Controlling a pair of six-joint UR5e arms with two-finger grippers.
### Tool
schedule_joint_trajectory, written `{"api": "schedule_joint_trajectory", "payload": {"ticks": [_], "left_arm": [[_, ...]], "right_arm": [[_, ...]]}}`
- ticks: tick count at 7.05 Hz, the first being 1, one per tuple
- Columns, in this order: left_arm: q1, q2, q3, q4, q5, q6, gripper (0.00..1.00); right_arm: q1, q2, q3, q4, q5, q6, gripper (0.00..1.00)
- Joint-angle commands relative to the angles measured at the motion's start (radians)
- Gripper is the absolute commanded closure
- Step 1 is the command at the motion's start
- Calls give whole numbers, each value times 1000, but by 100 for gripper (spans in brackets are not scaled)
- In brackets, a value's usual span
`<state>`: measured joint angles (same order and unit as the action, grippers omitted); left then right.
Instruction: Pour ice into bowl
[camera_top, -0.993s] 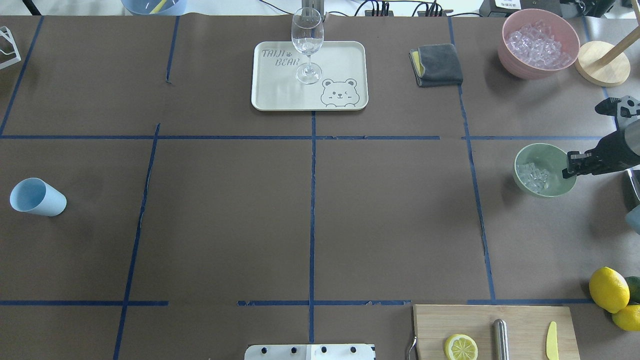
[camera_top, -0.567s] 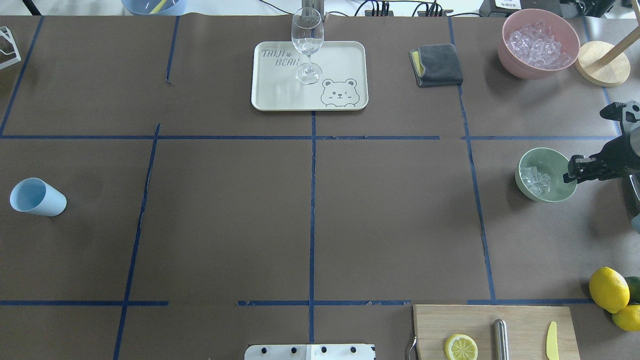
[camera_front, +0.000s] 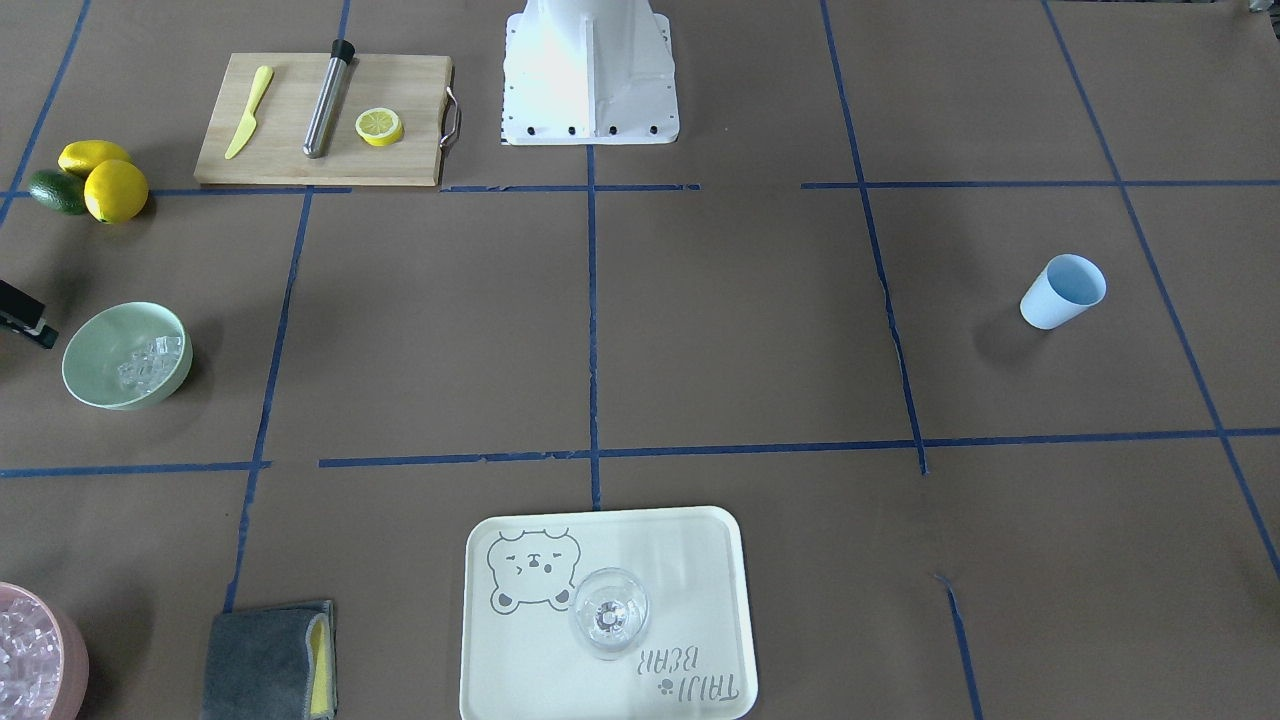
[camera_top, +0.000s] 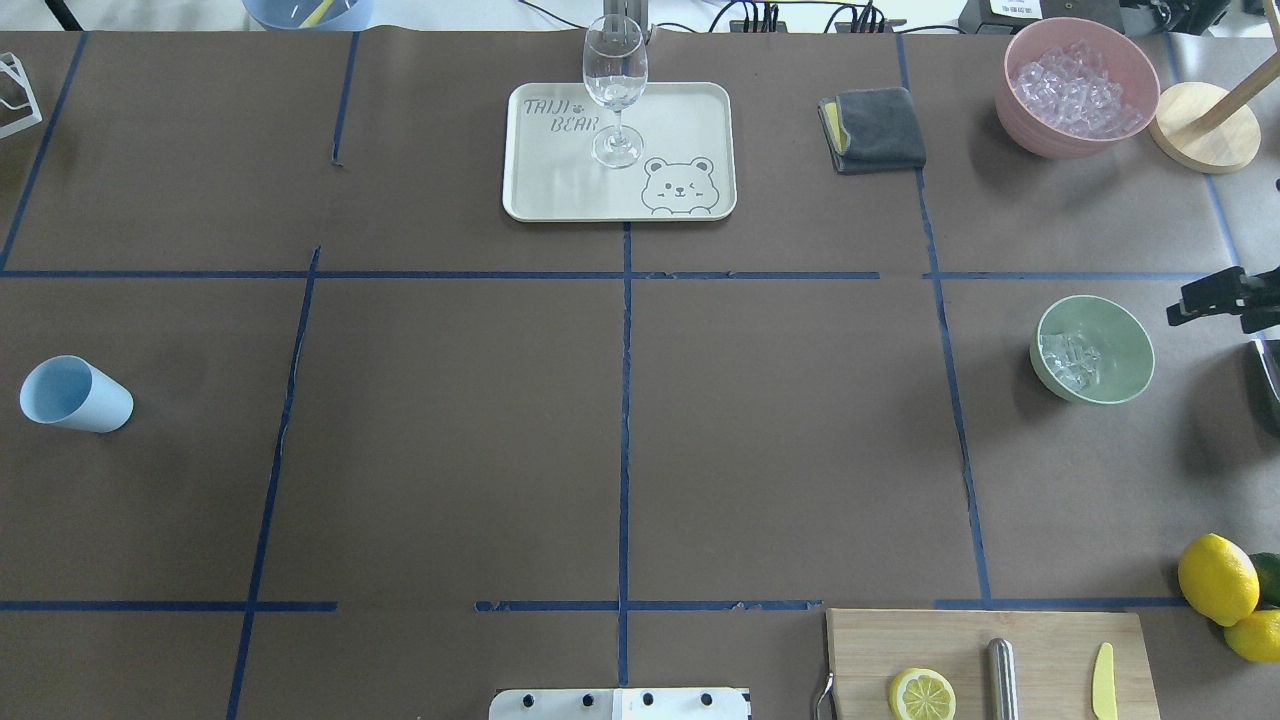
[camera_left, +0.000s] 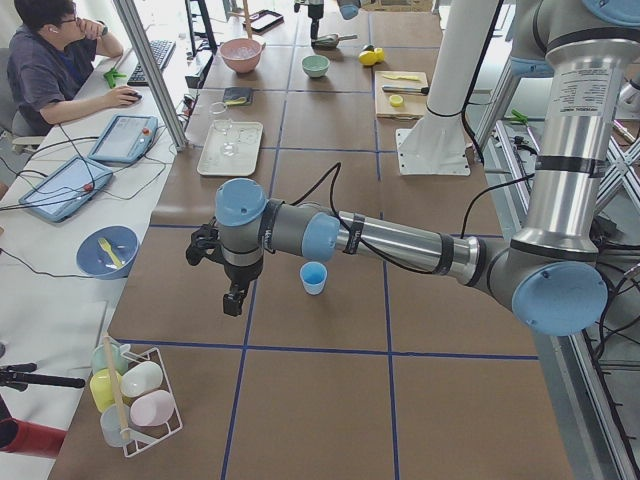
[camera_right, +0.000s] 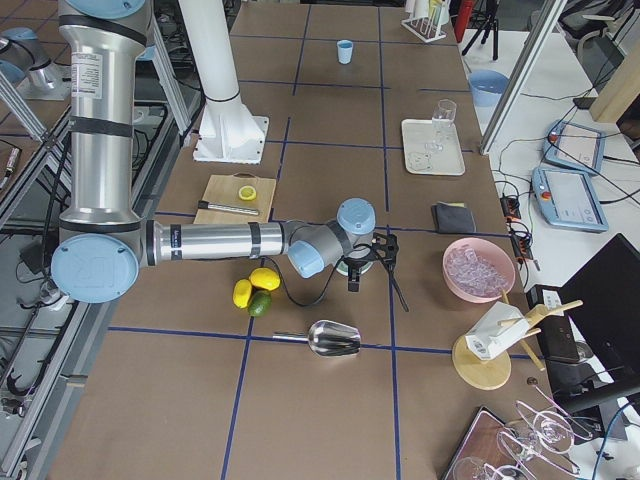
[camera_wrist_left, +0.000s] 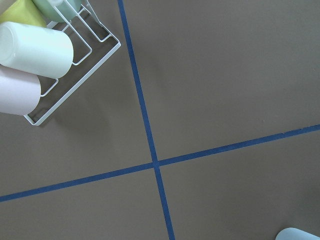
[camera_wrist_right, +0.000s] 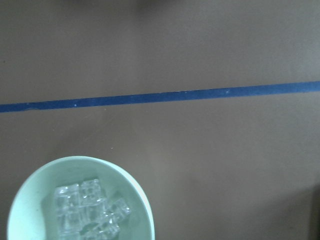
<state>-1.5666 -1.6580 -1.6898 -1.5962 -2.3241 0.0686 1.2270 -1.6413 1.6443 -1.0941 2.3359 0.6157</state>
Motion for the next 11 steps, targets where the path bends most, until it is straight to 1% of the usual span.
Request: {"api": "schedule_joint_trajectory", "payload": {"ticks": [1,2,3,4,5,6,7,9,10,11], "left_arm": [[-1,0,1,-1,0,2,0],[-1,0,1,1,0,4,0],[-4,0,-2,1,-3,4,0],[-4,0,-2,1,0,4,0],[-3,1,-1,1,-1,4,0],[-4,4,-1,2,-3,4,0],[-4,38,-1,-2,-7,0,0],[-6,93,-1,-7,-11,5,0],[-18,109,-2,-13,-14,0,0],[-18,110,4,-13,-38,-1,0]], "right_arm": [[168,33,2,-297,-9,-442,0],[265,96,9,-481,-7,-626,0],[326,130,9,-607,-9,-790,0],[380,123,2,-665,2,-859,0],[417,104,2,-675,35,-846,0],[417,97,-1,-669,61,-843,0],[417,92,-7,-659,50,-843,0],[416,95,2,-658,60,-769,0],[416,95,-1,-655,60,-769,0],[416,92,-4,-644,60,-768,0]]}}
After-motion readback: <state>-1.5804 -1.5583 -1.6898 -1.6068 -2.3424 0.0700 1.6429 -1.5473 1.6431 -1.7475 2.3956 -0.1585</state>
